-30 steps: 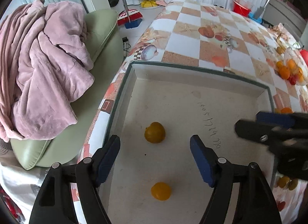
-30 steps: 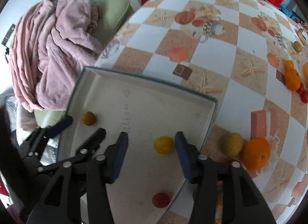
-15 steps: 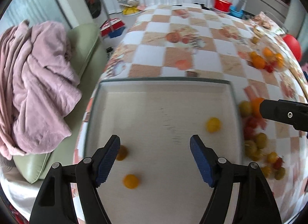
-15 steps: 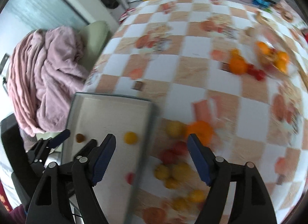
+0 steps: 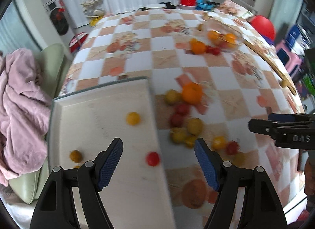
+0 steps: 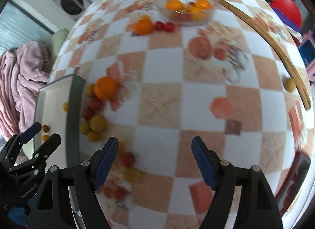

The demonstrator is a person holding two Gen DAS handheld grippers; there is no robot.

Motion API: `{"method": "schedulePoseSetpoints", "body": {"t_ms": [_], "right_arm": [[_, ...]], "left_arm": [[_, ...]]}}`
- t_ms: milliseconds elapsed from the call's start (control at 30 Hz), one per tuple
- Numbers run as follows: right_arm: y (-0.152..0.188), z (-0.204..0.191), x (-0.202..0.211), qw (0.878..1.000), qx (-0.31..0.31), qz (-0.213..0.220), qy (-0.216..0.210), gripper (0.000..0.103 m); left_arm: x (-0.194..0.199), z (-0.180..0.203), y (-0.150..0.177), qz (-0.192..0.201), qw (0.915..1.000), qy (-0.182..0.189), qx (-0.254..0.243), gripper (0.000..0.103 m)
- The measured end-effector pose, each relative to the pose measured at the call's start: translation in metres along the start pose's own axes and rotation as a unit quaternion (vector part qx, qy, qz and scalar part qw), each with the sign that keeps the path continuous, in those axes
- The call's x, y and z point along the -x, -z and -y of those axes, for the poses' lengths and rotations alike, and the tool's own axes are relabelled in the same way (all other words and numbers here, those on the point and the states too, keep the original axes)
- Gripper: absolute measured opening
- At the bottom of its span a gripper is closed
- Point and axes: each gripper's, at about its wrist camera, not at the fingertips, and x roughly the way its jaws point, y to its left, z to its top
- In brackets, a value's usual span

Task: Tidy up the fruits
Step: 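Grasp a yellow fruit with the right tool near the wooden stick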

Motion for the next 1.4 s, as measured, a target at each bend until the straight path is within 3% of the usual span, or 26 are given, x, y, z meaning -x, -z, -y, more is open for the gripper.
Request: {"method": "schedulePoseSetpoints", "body": {"t_ms": [200, 467, 800, 1033, 1133, 1267, 1400], "right_arm": [[0.012, 0.016, 0.003, 1.0, 0.01, -0.002, 0.015, 0.08], [0.003, 0.07, 0.011, 0.997, -0.04, 0.019, 0.061, 0.08], [-0.019, 0.157, 0.021, 0.98, -0.136, 0.068, 0.127, 0.077], [-0.046, 0.187, 0.015, 0.977, -0.128, 0.085, 0.145, 0.07], [-0.057, 0.188, 0.014, 0.978, -0.113, 0.091, 0.149, 0.063], [-0.066, 0.186, 0.011, 0.979, -0.096, 0.094, 0.152, 0.03], [-0.064, 0.182, 0.012, 0.984, -0.081, 0.086, 0.132, 0.027]], "left_arm": [[-0.01, 0.03, 0.011, -0.021, 0.9995, 0.015, -0.017, 0.076], [-0.028, 0.051, 0.025, -0.043, 0.9989, 0.011, -0.015, 0.076], [-0.05, 0.062, 0.03, -0.061, 0.9981, -0.006, 0.002, 0.076], [-0.055, 0.066, 0.032, -0.057, 0.998, -0.013, 0.024, 0.076], [-0.056, 0.066, 0.031, -0.055, 0.9978, -0.013, 0.036, 0.076], [-0.057, 0.064, 0.031, -0.056, 0.9965, -0.01, 0.06, 0.075], [-0.055, 0.064, 0.033, -0.056, 0.9957, -0.003, 0.074, 0.07]]}}
